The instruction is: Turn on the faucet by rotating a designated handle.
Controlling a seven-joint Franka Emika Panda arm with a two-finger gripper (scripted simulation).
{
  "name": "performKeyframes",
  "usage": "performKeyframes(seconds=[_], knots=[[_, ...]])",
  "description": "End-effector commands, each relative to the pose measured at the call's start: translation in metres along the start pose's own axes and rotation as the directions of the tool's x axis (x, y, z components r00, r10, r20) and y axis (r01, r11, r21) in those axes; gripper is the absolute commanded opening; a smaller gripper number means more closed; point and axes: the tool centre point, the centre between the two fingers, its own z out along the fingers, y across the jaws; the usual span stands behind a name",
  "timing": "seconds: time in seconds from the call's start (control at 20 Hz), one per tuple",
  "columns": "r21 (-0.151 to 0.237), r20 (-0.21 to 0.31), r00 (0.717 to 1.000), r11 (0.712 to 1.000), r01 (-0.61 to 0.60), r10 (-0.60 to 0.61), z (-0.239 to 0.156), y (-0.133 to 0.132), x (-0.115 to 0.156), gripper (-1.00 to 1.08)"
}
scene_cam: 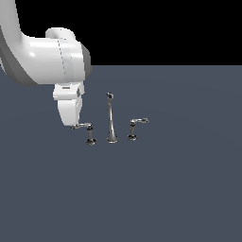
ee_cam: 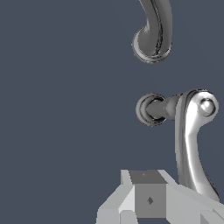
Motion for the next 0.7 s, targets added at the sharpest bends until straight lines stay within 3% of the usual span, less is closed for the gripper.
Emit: performKeyframes(seconds=[0.0, 0.65], knots=[[0.000, 0.000, 1.000, 1.000, 0.000, 0.000, 0.000, 0.008, -0.004, -1.00], [0.006, 0.003, 1.000, 1.000, 0.000, 0.000, 0.000, 0.037, -0.008, -1.00]])
